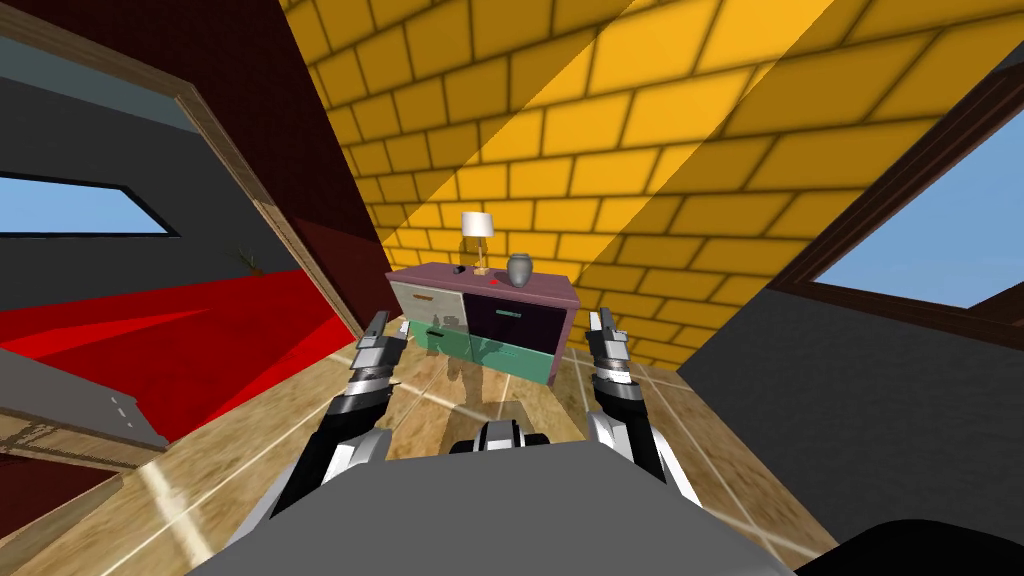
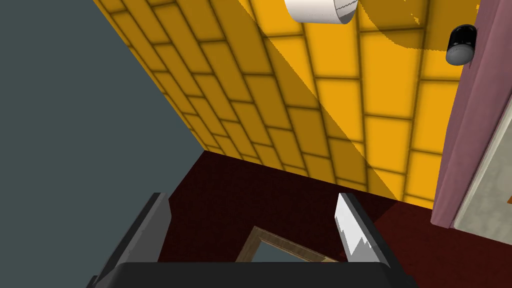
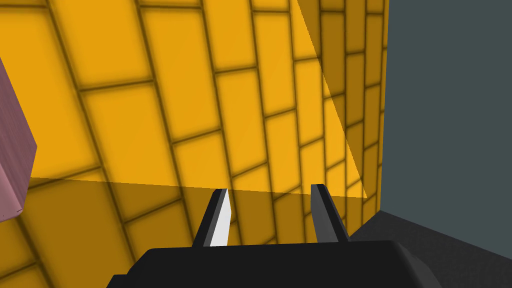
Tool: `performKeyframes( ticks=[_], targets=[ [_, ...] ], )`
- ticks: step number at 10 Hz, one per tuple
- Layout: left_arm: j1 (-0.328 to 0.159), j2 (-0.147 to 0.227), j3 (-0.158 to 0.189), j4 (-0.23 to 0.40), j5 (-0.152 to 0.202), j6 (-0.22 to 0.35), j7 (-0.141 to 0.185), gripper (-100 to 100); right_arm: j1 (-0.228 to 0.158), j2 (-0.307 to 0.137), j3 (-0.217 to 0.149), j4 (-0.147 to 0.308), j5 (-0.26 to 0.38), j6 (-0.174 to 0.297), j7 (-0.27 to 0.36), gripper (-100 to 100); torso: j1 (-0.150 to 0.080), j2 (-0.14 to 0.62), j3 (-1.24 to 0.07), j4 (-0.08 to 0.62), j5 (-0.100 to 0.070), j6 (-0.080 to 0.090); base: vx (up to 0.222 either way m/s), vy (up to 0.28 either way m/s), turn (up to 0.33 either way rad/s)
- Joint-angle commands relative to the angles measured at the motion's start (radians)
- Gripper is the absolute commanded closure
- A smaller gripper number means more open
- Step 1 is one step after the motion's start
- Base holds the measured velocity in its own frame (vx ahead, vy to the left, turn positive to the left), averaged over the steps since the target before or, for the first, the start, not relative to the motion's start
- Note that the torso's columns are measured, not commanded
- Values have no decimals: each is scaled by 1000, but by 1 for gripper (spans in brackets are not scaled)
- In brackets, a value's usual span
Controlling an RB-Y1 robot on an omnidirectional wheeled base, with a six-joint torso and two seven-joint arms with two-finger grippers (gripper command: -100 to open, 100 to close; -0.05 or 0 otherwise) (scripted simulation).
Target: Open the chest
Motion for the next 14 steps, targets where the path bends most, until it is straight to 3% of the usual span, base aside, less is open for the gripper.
performKeyframes(
  ticks=[1,7,14],
  targets=[
    [-24,16,-15,50,-10,27,-3,-100,0,0,0,0,0,0,0,0,0,0,0,0,0,0,66,-24,-64],
    [-87,19,-45,175,-32,85,-7,-100,0,0,0,0,0,0,0,0,0,1,0,0,0,0,72,-32,-61],
    [-156,-8,-79,314,-55,150,-12,-100,0,0,0,0,0,0,0,0,-1,-1,-1,0,0,0,67,-26,-57]
  ],
)
